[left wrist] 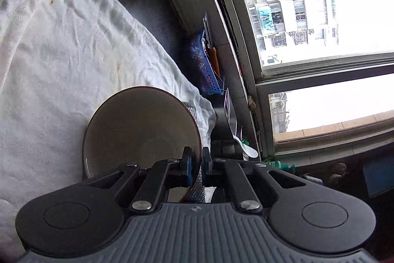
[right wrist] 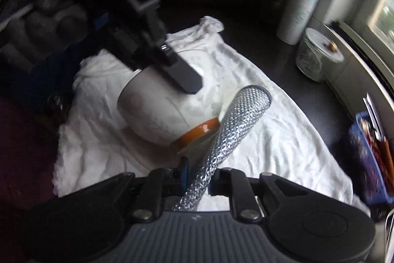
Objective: Clean bowl
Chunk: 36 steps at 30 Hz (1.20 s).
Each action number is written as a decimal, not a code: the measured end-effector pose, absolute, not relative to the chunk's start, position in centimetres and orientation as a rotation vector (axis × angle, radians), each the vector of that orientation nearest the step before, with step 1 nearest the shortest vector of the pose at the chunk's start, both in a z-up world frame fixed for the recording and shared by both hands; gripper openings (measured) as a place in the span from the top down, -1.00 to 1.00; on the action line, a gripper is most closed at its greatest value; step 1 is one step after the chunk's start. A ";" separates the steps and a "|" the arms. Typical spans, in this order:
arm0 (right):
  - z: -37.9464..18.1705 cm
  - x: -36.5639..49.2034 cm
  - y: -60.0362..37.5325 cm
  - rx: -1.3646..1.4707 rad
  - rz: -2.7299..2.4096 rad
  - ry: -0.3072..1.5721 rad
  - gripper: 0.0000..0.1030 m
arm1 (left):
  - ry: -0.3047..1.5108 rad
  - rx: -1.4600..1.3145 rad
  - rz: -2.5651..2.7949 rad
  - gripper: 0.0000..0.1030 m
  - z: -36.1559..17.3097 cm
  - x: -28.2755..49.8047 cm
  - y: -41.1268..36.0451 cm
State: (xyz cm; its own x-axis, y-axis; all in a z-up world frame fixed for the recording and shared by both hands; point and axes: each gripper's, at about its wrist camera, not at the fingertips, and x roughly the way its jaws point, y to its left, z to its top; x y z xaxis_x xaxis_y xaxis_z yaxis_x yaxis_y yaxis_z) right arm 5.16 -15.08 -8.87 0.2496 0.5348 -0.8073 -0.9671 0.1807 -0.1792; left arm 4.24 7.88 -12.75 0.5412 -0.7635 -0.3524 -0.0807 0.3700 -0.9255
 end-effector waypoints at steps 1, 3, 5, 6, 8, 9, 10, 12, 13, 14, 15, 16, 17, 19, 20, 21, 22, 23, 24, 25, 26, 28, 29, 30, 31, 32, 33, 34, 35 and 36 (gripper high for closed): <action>-9.1 4.9 -14.7 -0.847 1.230 0.650 0.70 | 0.919 -1.137 -0.530 0.88 -12.9 4.3 8.0; -9.6 4.5 -14.2 -0.930 1.286 0.609 0.70 | 0.917 -1.147 -0.532 0.88 -13.0 4.4 8.1; -9.8 4.4 -13.9 -0.979 1.316 0.582 0.70 | 0.918 -1.155 -0.534 0.87 -13.0 4.4 8.2; -9.8 4.4 -13.9 -0.994 1.323 0.571 0.71 | 0.918 -1.156 -0.535 0.87 -13.0 4.4 8.3; -9.6 4.8 -13.9 -1.017 1.313 0.551 0.70 | 0.918 -1.162 -0.531 0.87 -13.0 4.4 8.3; -9.5 5.0 -13.8 -1.024 1.310 0.548 0.70 | 0.918 -1.164 -0.532 0.87 -13.1 4.5 8.3; -9.4 5.1 -13.8 -1.040 1.314 0.546 0.70 | 0.919 -1.165 -0.533 0.87 -13.1 4.5 8.3; -9.4 5.2 -13.5 -1.076 1.304 0.539 0.70 | 0.920 -1.166 -0.533 0.87 -13.1 4.5 8.3; -9.5 5.3 -13.2 -1.089 1.297 0.542 0.70 | 0.921 -1.169 -0.532 0.86 -13.1 4.5 8.3; -9.6 5.2 -13.1 -1.094 1.304 0.543 0.70 | 0.920 -1.178 -0.529 0.86 -13.2 4.5 8.3; -9.8 5.1 -13.0 -1.104 1.317 0.536 0.71 | 0.919 -1.187 -0.526 0.85 -13.3 4.6 8.3; -10.0 4.9 -13.0 -1.109 1.335 0.531 0.71 | 0.918 -1.196 -0.522 0.84 -13.4 4.6 8.4; -10.1 4.7 -12.9 -1.113 1.354 0.526 0.70 | 0.918 -1.200 -0.520 0.84 -13.4 4.6 8.4; -10.2 4.5 -13.1 -1.119 1.371 0.517 0.70 | 0.917 -1.211 -0.514 0.84 -13.5 4.7 8.5; -10.2 4.4 -13.2 -1.114 1.379 0.512 0.70 | 0.917 -1.212 -0.515 0.84 -13.5 4.7 8.6; -10.1 4.4 -13.3 -1.101 1.382 0.514 0.70 | 0.918 -1.212 -0.516 0.84 -13.5 4.7 8.6; -9.9 4.3 -13.4 -1.091 1.386 0.515 0.71 | 0.920 -1.209 -0.519 0.83 -13.5 4.7 8.6; -9.7 4.1 -13.6 -1.083 1.394 0.513 0.71 | 0.921 -1.207 -0.521 0.83 -13.5 4.8 8.6; -9.5 3.8 -13.7 -1.090 1.396 0.507 0.71 | 0.921 -1.208 -0.521 0.83 -13.5 4.8 8.6; -9.2 3.6 -13.8 -1.102 1.390 0.501 0.71 | 0.921 -1.208 -0.521 0.83 -13.5 4.8 8.6; -9.0 3.6 -13.9 -1.108 1.378 0.495 0.71 | 0.921 -1.209 -0.521 0.83 -13.5 4.9 8.5; -8.9 3.9 -13.9 -1.100 1.360 0.492 0.71 | 0.923 -1.212 -0.522 0.83 -13.6 4.9 8.5; -9.0 4.3 -13.9 -1.103 1.347 0.496 0.71 | 0.924 -1.213 -0.522 0.83 -13.7 5.0 8.5; -9.1 4.7 -13.8 -1.108 1.339 0.498 0.71 | 0.925 -1.214 -0.523 0.83 -13.7 5.0 8.6; -9.3 4.9 -13.7 -1.113 1.342 0.497 0.71 | 0.924 -1.219 -0.523 0.83 -13.7 5.0 8.7; -9.5 5.1 -13.6 -1.118 1.348 0.495 0.71 | 0.922 -1.227 -0.521 0.83 -13.8 5.0 8.7; -9.6 5.2 -13.5 -1.120 1.361 0.493 0.71 | 0.921 -1.231 -0.521 0.82 -13.9 5.0 8.8; -9.8 5.2 -13.4 -1.123 1.373 0.491 0.71 | 0.919 -1.236 -0.520 0.82 -13.9 5.0 8.8; -9.9 5.3 -13.3 -1.128 1.384 0.491 0.71 | 0.918 -1.241 -0.518 0.82 -13.9 5.0 8.8; -10.1 5.4 -13.2 -1.139 1.392 0.493 0.71 | 0.918 -1.245 -0.515 0.82 -13.9 5.1 8.8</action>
State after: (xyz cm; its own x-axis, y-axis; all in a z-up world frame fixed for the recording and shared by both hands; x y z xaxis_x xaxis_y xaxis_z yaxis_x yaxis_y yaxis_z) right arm 5.41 -13.17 -10.12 0.1916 0.5060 -0.8410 -0.9225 -0.1997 -0.3303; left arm 5.07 8.84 -13.95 0.5584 -0.7710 -0.3062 -0.1396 0.2765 -0.9508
